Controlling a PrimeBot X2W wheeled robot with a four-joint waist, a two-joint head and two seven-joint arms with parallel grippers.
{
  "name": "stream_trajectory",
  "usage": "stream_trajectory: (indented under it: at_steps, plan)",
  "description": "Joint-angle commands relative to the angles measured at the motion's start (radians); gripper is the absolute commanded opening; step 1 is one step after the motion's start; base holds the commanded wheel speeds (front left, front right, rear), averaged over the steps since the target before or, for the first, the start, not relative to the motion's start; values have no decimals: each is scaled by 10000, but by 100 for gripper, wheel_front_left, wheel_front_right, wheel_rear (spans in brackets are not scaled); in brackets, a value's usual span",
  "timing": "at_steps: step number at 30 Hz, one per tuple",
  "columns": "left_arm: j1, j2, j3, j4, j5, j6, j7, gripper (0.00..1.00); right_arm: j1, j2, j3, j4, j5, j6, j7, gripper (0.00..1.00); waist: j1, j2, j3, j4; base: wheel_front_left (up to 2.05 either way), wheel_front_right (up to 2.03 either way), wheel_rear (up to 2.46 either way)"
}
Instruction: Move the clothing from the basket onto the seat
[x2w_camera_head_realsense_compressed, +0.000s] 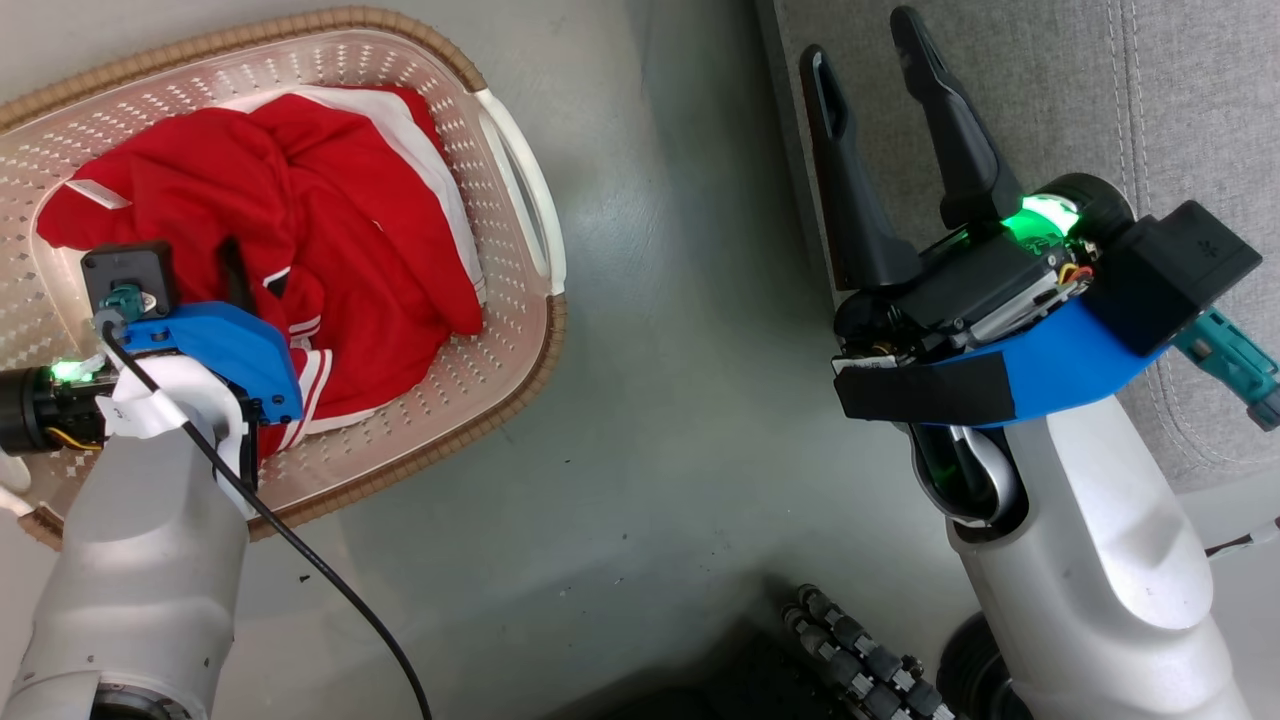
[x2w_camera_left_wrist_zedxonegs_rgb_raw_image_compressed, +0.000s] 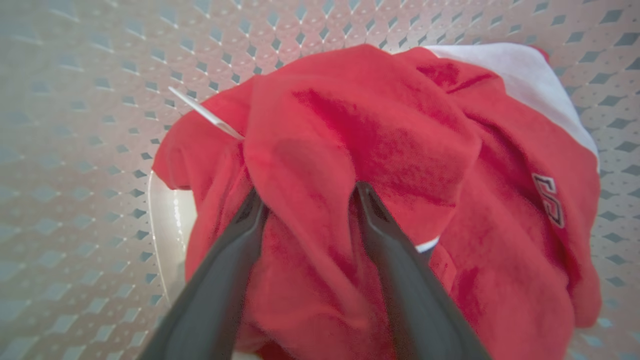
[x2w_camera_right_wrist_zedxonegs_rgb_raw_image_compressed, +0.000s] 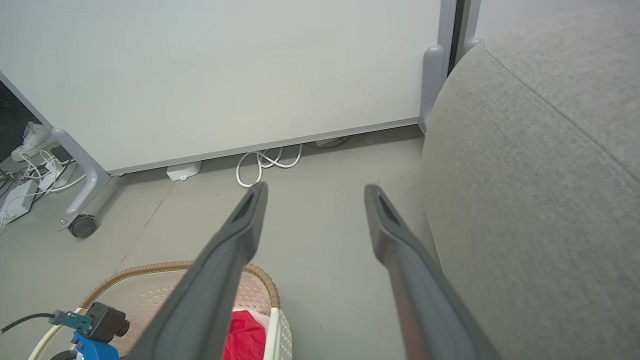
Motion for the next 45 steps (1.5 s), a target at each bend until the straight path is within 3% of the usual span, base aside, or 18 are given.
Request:
stream_trajectory:
  at_steps: [1, 21, 36, 45]
  plan:
    - [-195, 44, -42, 21, -6, 9, -30, 0, -110, -4, 13, -32, 35, 1, -35, 100, -1, 0, 2, -5, 0, 0, 0]
    - [-272, -251, -321, 693, -316, -445, -260, 0, -99, -4, -6, 332, -95, 1, -36, 100, -1, 0, -650, 141, 0, 0, 0]
    - [567, -1487, -1158, 853, -184, -1173, -644, 0, 1030, -14, -291, 1991, -1564, 1, -35, 100, -1, 0, -4161, 1255, 0, 0, 0]
    - [1257, -1709, -2184, 93, -673, -1688, -710, 0, 1890, -13, -421, 3276, -1977, 1, -30, 100, -1, 0, -6300, 1752, 0, 0, 0]
